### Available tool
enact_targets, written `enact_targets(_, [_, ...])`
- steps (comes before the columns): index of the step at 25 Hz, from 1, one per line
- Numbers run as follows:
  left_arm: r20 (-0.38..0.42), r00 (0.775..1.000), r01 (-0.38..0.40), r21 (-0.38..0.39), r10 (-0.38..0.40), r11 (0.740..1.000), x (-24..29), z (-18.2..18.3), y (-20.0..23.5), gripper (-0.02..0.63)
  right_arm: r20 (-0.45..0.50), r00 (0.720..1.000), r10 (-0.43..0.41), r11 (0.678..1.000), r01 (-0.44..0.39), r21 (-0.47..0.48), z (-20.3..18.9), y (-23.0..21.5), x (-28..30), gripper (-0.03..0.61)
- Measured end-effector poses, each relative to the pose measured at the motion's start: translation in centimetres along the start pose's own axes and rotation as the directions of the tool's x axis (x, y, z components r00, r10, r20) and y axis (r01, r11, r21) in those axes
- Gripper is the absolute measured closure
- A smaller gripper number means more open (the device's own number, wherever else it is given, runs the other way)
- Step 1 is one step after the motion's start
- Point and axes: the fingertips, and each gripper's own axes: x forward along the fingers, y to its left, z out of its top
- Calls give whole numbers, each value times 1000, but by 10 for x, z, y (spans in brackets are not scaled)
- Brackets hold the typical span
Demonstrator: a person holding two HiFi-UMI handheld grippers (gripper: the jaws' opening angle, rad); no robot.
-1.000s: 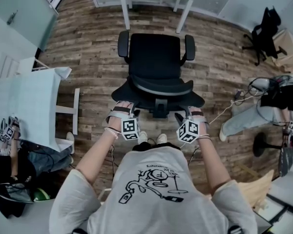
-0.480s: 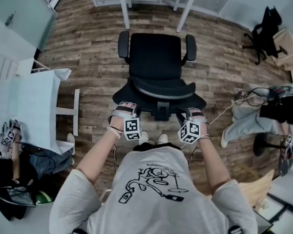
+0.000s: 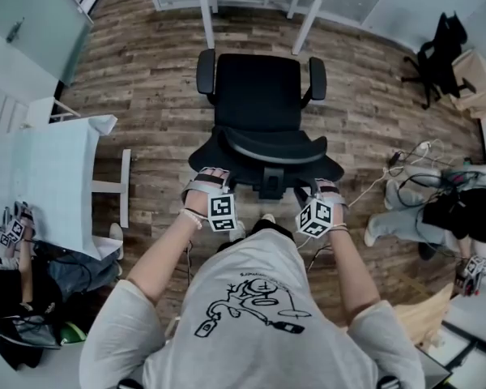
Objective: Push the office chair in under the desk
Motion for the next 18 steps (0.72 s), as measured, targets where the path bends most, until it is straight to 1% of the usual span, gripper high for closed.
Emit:
enact_targets(6, [-20,1000,-3,-22,3,1000,13,-4,22,512,-3,1000,-7,1000,7,-1,2,-22,12,449])
enact_targets(13, [-15,1000,-11,-27,11,1000,28,-7,47,512,1,1000,-6,1000,6,10,0,-47,31,448])
enact_targets(18, [-14,1000,-17,-26,17,1000,39,-13,67,511,23,1000,1,1000,-1,26,6,-67,42,446])
